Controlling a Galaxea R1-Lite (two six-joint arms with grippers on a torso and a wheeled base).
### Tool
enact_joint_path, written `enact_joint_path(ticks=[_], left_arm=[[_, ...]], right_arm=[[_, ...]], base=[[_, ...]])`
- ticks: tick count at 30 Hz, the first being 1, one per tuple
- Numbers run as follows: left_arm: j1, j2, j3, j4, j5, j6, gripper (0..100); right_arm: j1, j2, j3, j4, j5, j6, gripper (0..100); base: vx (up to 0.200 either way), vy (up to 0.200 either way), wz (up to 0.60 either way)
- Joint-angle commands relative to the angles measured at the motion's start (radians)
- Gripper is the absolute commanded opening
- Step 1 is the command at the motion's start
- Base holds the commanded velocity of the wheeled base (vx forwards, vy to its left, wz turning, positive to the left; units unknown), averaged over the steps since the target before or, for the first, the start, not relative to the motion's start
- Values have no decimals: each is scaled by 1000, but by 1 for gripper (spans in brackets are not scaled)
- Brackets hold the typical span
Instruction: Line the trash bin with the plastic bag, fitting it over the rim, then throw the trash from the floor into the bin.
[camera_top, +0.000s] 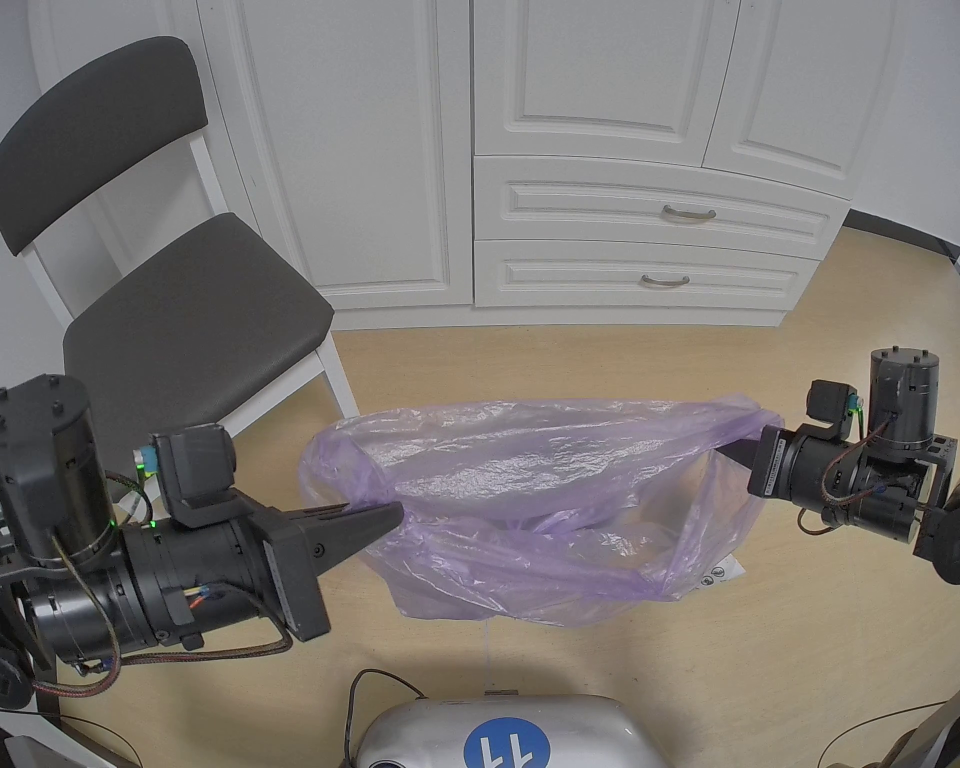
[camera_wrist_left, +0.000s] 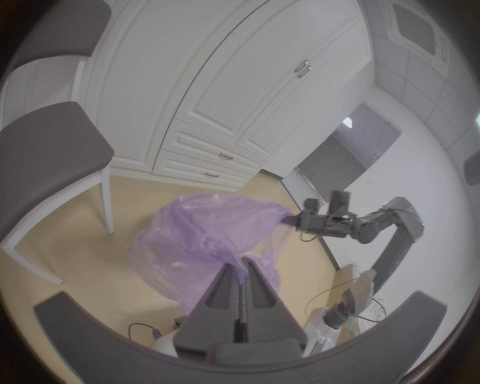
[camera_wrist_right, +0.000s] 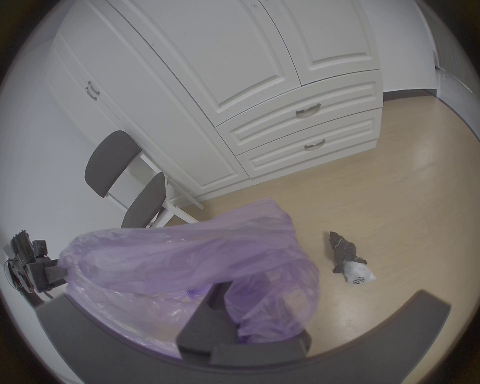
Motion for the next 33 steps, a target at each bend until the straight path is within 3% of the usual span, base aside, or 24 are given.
enact_joint_path(ticks=[1,5,13,18,26,33], left_arm=[[0,87,-20,-3,53,6,0],[0,129,-33,-17,79,8,0],[32,155,-74,-20,85,32,0],[59,166,-100,-20,85,81,0],[69,206,-33,-26,98,69,0],[95,273,-14,-72,95,61,0]], right_arm=[[17,-85,-34,48,-29,-12,0],[17,-99,-39,65,-35,-35,0],[19,-149,-71,178,-108,-98,0],[65,-203,-93,258,-145,-102,0],[126,-223,-96,275,-239,-128,0],[165,-197,-108,266,-268,-119,0]], base=[[0,0,0],[0,0,0],[0,0,0],[0,0,0],[0,0,0],[0,0,0]])
